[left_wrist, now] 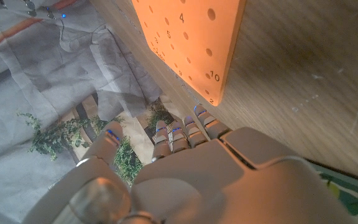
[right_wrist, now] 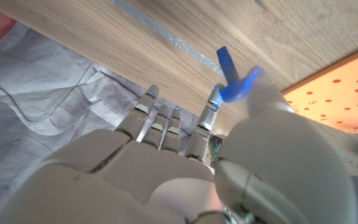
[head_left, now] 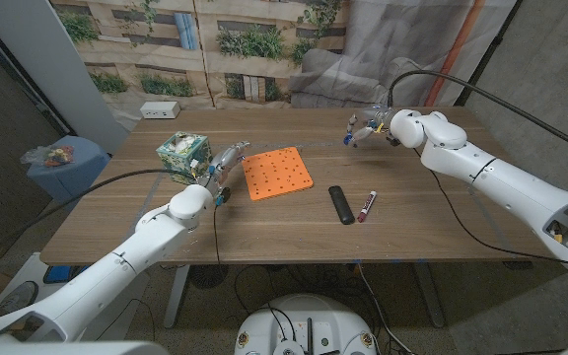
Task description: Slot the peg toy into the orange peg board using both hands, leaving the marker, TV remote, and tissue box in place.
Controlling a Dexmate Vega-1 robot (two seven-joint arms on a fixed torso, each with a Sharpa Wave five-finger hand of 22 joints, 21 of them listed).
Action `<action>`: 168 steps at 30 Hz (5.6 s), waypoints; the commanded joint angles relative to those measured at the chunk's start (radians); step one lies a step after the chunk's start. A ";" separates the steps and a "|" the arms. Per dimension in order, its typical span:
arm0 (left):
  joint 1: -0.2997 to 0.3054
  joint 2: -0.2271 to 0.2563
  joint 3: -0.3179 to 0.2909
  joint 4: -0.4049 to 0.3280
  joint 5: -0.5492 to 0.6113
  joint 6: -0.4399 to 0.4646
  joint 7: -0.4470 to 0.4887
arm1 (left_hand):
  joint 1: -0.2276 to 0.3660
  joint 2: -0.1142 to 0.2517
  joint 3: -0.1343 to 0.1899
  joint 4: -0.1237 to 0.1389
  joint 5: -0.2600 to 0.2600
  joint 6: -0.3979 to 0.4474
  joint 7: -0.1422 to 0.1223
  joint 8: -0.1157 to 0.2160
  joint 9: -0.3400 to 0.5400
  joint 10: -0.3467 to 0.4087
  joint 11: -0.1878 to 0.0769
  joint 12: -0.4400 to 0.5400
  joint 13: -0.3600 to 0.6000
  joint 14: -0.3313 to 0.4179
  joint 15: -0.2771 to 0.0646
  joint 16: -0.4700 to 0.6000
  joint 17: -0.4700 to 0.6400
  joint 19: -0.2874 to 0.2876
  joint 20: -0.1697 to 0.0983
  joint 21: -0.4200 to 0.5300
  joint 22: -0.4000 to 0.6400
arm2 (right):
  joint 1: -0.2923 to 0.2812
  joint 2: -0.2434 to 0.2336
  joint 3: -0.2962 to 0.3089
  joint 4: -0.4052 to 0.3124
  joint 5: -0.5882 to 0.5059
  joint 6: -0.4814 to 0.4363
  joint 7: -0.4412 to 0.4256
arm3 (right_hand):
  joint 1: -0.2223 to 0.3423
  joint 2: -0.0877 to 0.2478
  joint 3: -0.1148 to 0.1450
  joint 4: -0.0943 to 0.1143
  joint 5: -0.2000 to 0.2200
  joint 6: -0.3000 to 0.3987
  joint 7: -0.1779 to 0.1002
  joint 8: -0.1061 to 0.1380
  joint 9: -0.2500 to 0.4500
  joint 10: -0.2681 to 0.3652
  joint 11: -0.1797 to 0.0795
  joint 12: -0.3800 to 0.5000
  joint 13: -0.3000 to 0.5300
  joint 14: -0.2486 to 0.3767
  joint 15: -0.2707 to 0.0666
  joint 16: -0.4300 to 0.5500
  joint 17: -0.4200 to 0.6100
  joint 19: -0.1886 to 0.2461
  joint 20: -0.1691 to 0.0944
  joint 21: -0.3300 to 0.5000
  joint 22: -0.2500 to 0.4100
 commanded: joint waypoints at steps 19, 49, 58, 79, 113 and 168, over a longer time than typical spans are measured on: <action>0.009 0.226 0.054 -0.213 0.326 0.093 -0.093 | -0.012 0.063 0.009 0.027 0.003 0.018 -0.013 0.007 0.003 0.012 -0.015 0.001 0.005 0.010 -0.033 0.002 0.003 -0.004 -0.093 -0.003 0.006 | -0.125 0.005 0.144 -0.095 0.385 -0.096 -0.216 | 0.000 0.015 -0.003 0.007 0.007 0.074 -0.056 0.044 0.033 0.007 0.009 -0.005 0.000 0.006 0.004 0.007 0.004 0.008 0.001 -0.003 0.007; 0.007 0.329 0.124 -0.290 0.753 0.158 -0.213 | -0.109 0.042 -0.058 0.201 0.013 -0.052 -0.053 -0.004 -0.001 0.051 -0.046 0.001 0.004 0.024 -0.073 0.006 0.006 -0.139 -0.162 -0.018 0.009 | -0.172 0.054 0.160 -0.053 0.579 -0.029 -0.388 | -0.007 0.021 -0.009 0.010 0.015 0.074 -0.055 0.046 0.033 0.014 0.019 -0.008 -0.002 0.005 0.003 0.006 0.008 0.003 -0.008 -0.005 0.007; -0.022 0.308 0.170 -0.270 0.870 0.154 -0.269 | -0.109 0.042 -0.068 0.227 0.015 -0.078 -0.022 -0.006 -0.002 0.006 -0.024 -0.012 0.004 -0.021 -0.057 -0.006 0.004 -0.167 -0.172 -0.010 0.009 | -0.171 0.060 0.151 -0.035 0.601 -0.006 -0.392 | -0.009 0.025 -0.010 0.011 0.018 0.073 -0.055 0.044 0.028 0.013 0.019 -0.010 -0.003 0.006 0.000 0.006 0.009 0.003 -0.011 -0.005 0.008; -0.028 0.214 0.218 -0.112 0.915 0.060 -0.222 | -0.108 0.061 -0.083 0.246 0.017 -0.173 -0.034 -0.010 -0.002 -0.153 -0.011 -0.018 0.005 -0.165 -0.051 -0.008 0.008 -0.224 -0.178 -0.007 0.010 | -0.195 0.069 0.165 -0.034 0.623 0.016 -0.453 | -0.010 0.029 -0.014 0.010 0.023 0.075 -0.055 0.039 0.017 0.021 0.016 -0.010 -0.005 0.007 -0.003 0.007 0.011 0.001 -0.013 -0.006 0.008; -0.039 0.199 0.246 -0.094 0.982 0.060 -0.252 | -0.101 0.059 -0.081 0.239 0.018 -0.156 -0.030 0.006 -0.002 -0.095 -0.022 0.006 0.004 -0.110 -0.057 0.012 0.004 -0.211 -0.175 0.006 0.009 | -0.159 0.198 0.097 0.089 0.588 0.131 -0.528 | -0.014 0.031 -0.023 0.009 0.030 0.087 -0.054 0.031 -0.008 0.043 0.013 -0.008 -0.008 0.021 -0.004 0.012 0.015 0.010 -0.014 -0.003 0.008; -0.046 0.200 0.247 -0.087 0.992 0.053 -0.272 | -0.092 0.063 -0.068 0.231 0.019 -0.115 -0.025 0.012 -0.002 -0.054 -0.022 0.005 0.004 -0.073 -0.057 0.009 0.002 -0.183 -0.175 0.010 0.008 | -0.091 0.408 -0.026 0.399 0.506 0.254 -0.643 | 0.010 0.040 -0.026 -0.002 0.039 0.075 -0.055 0.023 -0.021 0.047 0.003 -0.015 -0.011 0.026 -0.014 0.016 0.022 0.015 -0.022 -0.002 0.008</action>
